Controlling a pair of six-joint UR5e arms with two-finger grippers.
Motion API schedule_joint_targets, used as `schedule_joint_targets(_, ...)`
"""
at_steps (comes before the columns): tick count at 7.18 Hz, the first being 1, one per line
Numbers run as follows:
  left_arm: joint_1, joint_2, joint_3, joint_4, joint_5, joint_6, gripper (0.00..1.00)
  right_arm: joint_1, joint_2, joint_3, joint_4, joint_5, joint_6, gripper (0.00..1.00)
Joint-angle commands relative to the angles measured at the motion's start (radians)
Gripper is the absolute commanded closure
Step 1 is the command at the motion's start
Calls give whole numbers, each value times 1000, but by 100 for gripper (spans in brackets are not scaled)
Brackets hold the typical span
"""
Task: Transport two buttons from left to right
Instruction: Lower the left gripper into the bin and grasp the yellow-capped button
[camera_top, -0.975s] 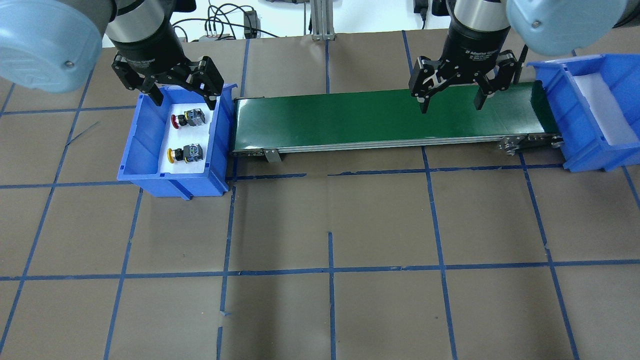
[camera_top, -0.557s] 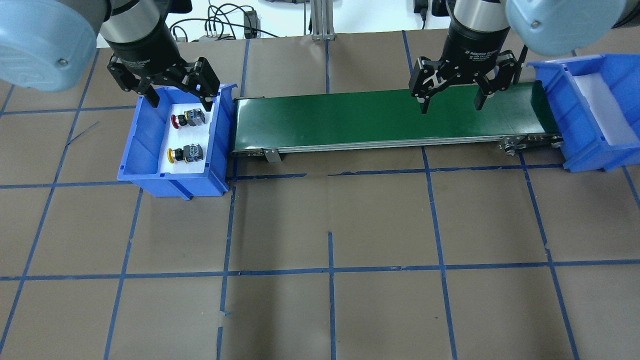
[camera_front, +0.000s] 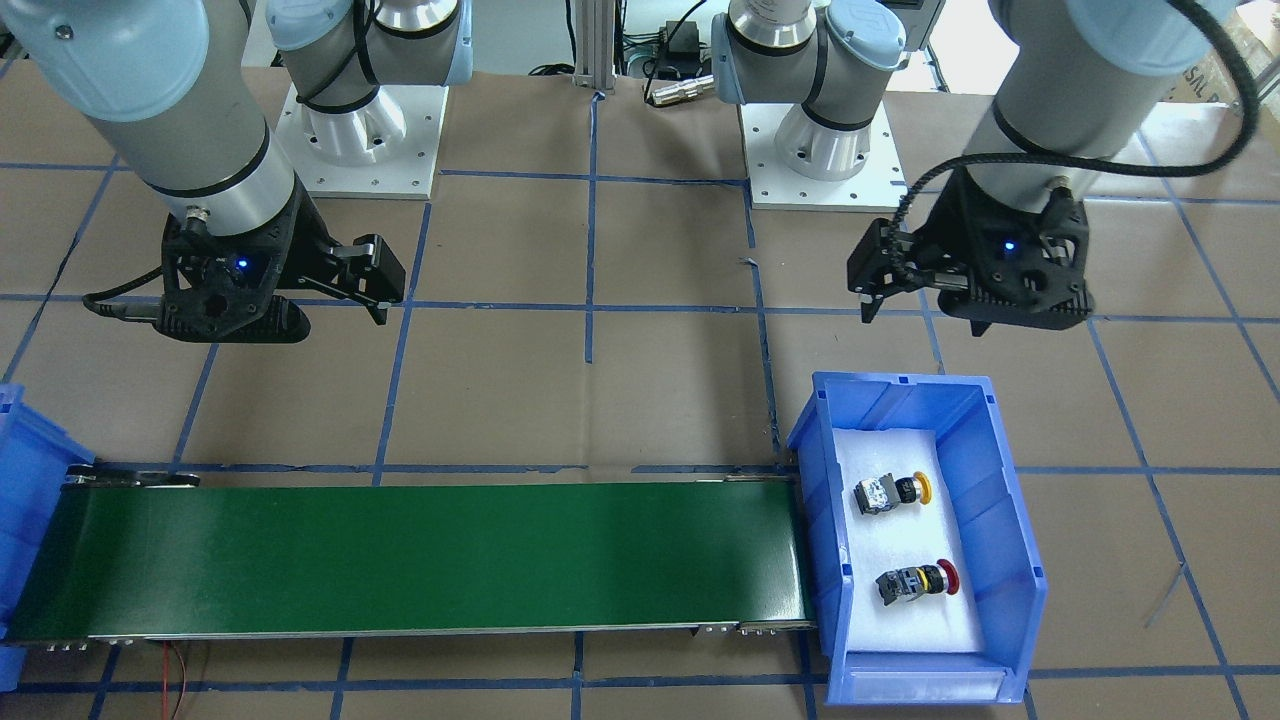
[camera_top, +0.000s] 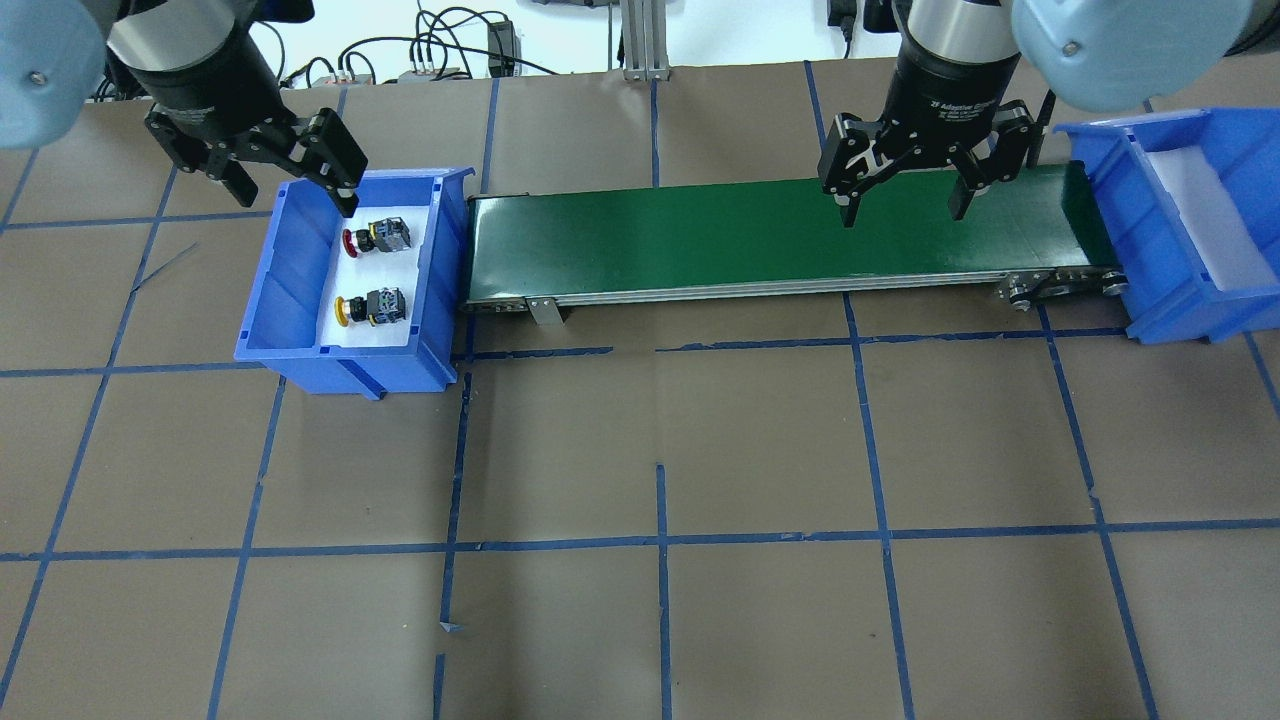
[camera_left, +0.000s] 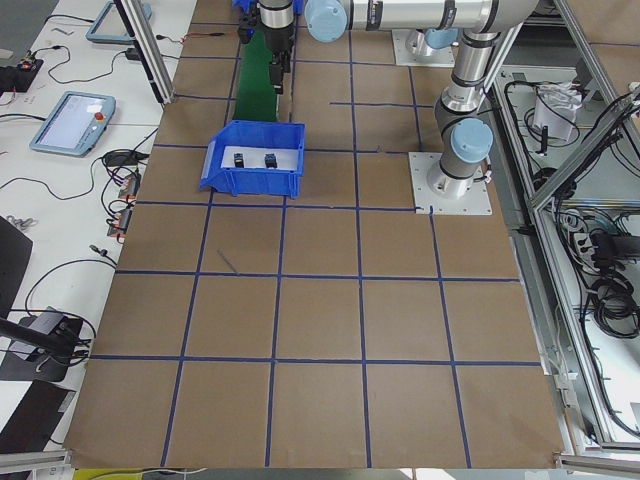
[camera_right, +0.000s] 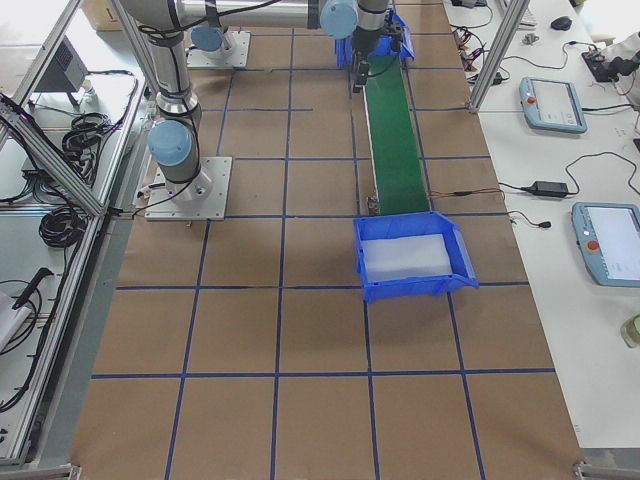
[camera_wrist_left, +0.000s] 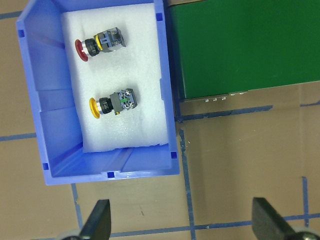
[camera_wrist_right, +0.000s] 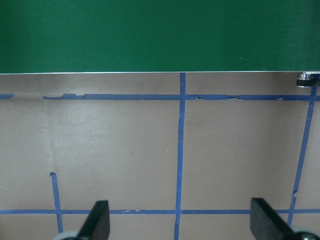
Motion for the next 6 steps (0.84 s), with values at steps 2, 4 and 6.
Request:
schedule_joint_targets(2,37,-94,-17,91,-2,274,0,0,-1,2,0,1,1,0)
schedule_joint_targets(4,24,-236,-22,231,0,440,0,0,1,2,0,0,0,0)
schedule_joint_targets(6,24,-313,-20,269,0,536,0,0,-1,2,0,0,1,0)
